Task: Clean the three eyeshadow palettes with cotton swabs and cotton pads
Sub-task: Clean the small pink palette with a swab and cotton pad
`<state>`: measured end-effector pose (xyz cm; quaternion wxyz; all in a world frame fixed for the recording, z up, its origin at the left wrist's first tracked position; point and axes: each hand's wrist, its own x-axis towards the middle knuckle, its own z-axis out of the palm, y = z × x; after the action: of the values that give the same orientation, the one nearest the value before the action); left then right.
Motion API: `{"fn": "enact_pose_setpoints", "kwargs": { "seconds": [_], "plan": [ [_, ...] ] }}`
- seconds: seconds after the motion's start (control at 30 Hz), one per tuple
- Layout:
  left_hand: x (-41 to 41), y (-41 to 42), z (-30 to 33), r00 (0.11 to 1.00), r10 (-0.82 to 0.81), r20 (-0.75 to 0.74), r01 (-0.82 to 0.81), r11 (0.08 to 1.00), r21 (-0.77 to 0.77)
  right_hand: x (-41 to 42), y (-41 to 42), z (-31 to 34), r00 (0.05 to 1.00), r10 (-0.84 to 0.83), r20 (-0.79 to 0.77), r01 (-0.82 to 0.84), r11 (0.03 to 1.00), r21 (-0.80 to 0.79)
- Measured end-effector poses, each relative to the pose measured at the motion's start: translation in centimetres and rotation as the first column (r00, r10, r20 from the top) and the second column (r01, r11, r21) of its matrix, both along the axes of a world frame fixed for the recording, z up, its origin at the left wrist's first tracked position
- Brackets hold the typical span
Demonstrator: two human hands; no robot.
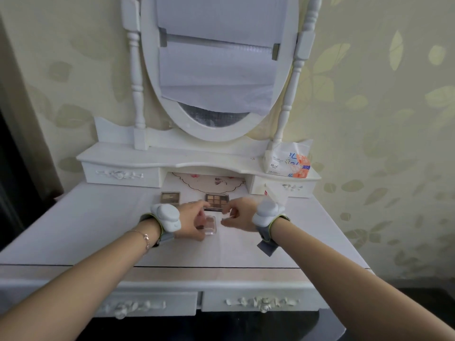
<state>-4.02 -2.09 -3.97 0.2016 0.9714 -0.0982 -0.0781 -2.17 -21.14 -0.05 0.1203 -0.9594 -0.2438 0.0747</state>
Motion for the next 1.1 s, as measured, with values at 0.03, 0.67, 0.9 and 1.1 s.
{"fn": "enact_pose_setpoints", "kwargs": {
  "seconds": [0.03, 0.67, 0.9, 1.1],
  "plan": [
    [-0.2, -0.4, -0.3, 1.000, -0.009, -0.004, 0.009, 0.999, -0.031, -0.1, 0.4, -0.3, 1.000, 0.026, -0.015, -0.027, 0.998, -0.060],
    [-2.6, -1.5, -3.5, 0.997, -0.026, 0.068, 0.050, 0.924, -0.380, 0.3, 2.6, -2.0, 0.989, 0.134, -0.059, -0.147, 0.917, -0.370],
    [-2.9, -1.4, -3.6, 0.997, -0.028, 0.079, 0.057, 0.916, -0.397, 0.7, 3.0, -2.3, 0.991, 0.128, -0.023, -0.129, 0.932, -0.339],
    [-2.6, -1.3, -3.8, 0.999, -0.012, 0.042, 0.027, 0.921, -0.388, 1.1, 2.9, -2.2, 0.991, 0.129, -0.024, -0.129, 0.931, -0.342]
  ]
}}
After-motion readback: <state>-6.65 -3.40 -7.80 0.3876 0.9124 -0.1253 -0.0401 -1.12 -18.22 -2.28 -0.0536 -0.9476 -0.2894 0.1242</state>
